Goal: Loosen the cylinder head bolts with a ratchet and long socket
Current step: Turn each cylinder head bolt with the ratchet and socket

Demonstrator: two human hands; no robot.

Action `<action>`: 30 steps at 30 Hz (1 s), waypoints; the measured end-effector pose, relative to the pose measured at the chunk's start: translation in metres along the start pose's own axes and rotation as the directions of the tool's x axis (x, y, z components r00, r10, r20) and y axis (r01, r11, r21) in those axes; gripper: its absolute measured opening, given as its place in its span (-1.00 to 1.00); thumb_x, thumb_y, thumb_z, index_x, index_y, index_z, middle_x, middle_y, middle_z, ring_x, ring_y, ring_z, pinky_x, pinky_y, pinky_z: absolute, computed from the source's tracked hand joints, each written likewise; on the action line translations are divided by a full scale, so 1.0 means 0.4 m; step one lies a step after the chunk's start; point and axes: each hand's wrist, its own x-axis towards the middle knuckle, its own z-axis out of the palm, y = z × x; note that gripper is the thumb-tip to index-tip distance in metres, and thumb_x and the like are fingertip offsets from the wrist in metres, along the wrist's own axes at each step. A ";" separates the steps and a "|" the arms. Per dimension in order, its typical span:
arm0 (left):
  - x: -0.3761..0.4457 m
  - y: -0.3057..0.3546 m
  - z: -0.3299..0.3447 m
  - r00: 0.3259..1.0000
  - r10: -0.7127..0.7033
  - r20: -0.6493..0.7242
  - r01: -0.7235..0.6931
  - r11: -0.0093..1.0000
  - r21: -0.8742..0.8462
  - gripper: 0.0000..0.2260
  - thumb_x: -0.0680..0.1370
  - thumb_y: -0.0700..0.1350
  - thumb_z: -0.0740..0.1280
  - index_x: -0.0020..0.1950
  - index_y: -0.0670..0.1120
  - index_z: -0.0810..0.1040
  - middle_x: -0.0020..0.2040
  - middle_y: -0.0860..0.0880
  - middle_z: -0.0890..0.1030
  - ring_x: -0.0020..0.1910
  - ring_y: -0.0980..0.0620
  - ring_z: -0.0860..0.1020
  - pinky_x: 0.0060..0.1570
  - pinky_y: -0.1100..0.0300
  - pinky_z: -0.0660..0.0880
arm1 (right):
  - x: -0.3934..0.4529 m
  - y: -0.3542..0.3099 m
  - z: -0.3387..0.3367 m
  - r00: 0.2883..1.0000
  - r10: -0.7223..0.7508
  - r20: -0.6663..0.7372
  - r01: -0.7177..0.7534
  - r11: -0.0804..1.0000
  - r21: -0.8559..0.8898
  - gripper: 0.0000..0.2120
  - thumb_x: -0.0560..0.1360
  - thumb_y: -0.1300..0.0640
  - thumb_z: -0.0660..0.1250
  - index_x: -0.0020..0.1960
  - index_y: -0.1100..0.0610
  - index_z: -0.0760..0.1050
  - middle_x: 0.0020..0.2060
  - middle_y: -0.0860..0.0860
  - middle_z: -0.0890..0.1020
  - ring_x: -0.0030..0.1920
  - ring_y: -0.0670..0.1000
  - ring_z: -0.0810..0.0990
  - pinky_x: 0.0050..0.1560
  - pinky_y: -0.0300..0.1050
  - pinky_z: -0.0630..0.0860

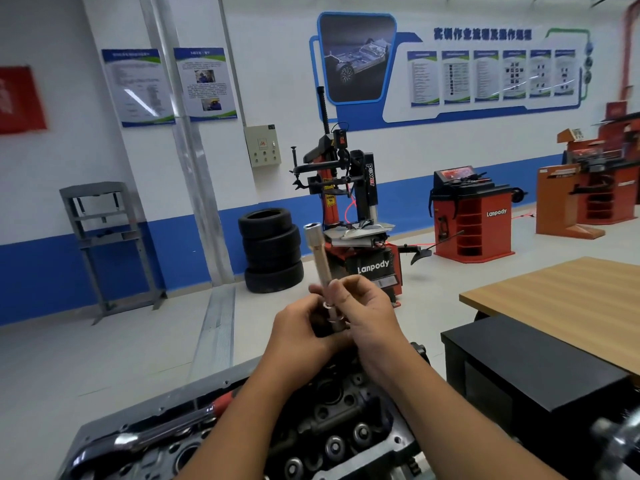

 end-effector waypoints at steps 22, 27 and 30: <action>-0.004 -0.003 0.004 0.997 -0.012 0.081 0.026 0.986 -0.162 -0.86 0.67 -0.16 0.40 0.20 -0.14 0.68 0.02 -0.14 0.75 0.07 -0.17 0.73 0.14 -0.14 0.67 | -0.016 0.006 -0.008 1.000 0.026 0.017 -0.026 1.000 0.002 -0.70 0.48 -0.05 0.39 -0.05 0.20 0.65 -0.06 0.14 0.76 -0.07 0.06 0.75 -0.13 -0.15 0.66; -0.004 0.001 0.003 0.998 0.018 0.056 -0.009 0.987 -0.159 -0.84 0.63 -0.22 0.44 0.21 -0.16 0.67 0.00 -0.14 0.76 0.02 -0.12 0.74 0.01 0.09 0.67 | -0.017 0.007 -0.012 1.000 -0.013 0.008 0.013 1.000 -0.028 -0.74 0.42 -0.08 0.43 -0.07 0.11 0.60 -0.24 0.00 0.71 -0.19 -0.02 0.71 -0.19 -0.17 0.62; -0.003 0.003 0.002 1.000 0.012 -0.010 -0.013 0.993 -0.114 -0.81 0.55 -0.19 0.54 0.15 -0.16 0.69 -0.03 -0.16 0.75 -0.01 -0.15 0.74 0.03 -0.04 0.69 | -0.015 0.009 -0.013 0.998 -0.054 0.010 0.055 0.996 -0.073 -0.70 0.37 -0.07 0.49 -0.08 0.13 0.56 -0.29 -0.05 0.69 -0.22 -0.06 0.69 -0.16 -0.20 0.62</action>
